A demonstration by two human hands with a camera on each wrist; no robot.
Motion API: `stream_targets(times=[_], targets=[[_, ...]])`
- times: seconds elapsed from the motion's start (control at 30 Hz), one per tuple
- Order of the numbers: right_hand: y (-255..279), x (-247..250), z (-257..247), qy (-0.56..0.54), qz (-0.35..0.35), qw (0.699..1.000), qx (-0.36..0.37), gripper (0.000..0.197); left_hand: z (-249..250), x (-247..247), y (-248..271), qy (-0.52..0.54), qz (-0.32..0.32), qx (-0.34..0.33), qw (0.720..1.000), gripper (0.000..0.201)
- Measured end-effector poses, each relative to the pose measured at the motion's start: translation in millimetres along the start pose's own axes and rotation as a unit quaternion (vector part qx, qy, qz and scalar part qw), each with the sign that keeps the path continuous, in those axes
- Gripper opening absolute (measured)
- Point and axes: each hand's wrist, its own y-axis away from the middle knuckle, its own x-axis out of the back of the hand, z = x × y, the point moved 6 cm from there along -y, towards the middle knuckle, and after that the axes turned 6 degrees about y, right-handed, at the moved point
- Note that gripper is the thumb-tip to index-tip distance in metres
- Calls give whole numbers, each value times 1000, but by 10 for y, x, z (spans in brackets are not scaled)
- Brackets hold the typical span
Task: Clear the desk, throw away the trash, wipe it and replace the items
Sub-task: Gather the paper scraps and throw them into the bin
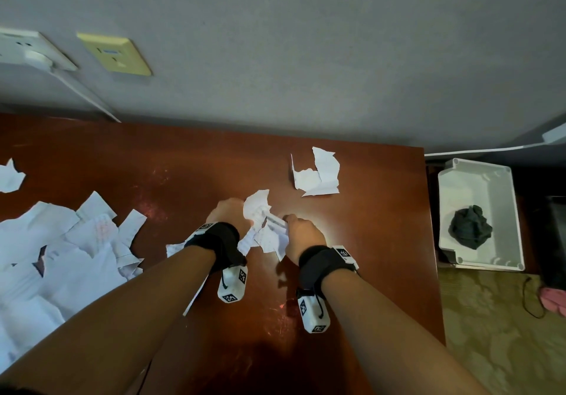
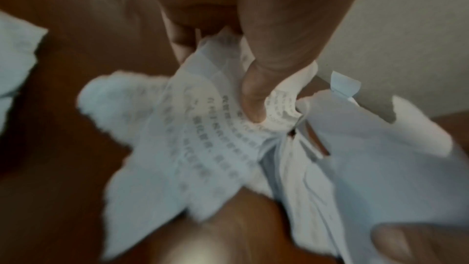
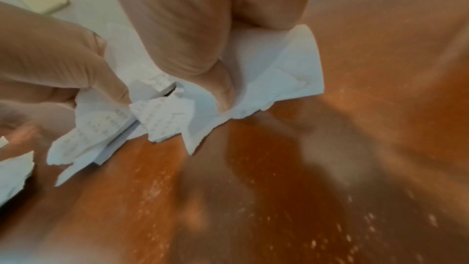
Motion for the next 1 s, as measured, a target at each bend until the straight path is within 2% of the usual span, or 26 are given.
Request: stream_targets(times=[0.13,0.23,0.3,0.47,0.53,0.6,0.63,0.7,0.77,0.83,0.9,1.0], targets=[[-16,25,44,35,4,999,13,40,21,124,-39,7,2,2,1000,22],[-2,43,68,30,5,999,22,41,152,291,-90,28,38,-13,999,38],[10,58,133,-5,-3,1000,12,38,303,359,-123,38,53,-42,997,42],[66,276,428,-134,9,991,0,26,714,499,-176,72,47,-120,989,36],[71,437,573,-175,26,984,-2,28,819,589,-202,120,65,-144,980,37],[58,647,747,-202,53,978,-24,22,872,674,-243,181,94,-147,968,39],[26,746,857,-214,72,973,-43,30,887,696,-269,198,105,-140,964,38],[-72,892,1075,-238,94,962,-98,63,917,664,-337,197,103,-123,967,35],[-218,972,1227,-273,100,948,-132,79,964,545,-415,186,77,-120,972,40],[-374,1007,1260,-263,97,951,-131,75,1024,379,-476,173,38,-124,976,53],[-495,1001,1191,-191,85,971,-116,64,1069,216,-521,150,5,-118,982,62],[-607,938,1074,-99,83,986,-102,50,1095,64,-561,115,-1,-99,988,67]])
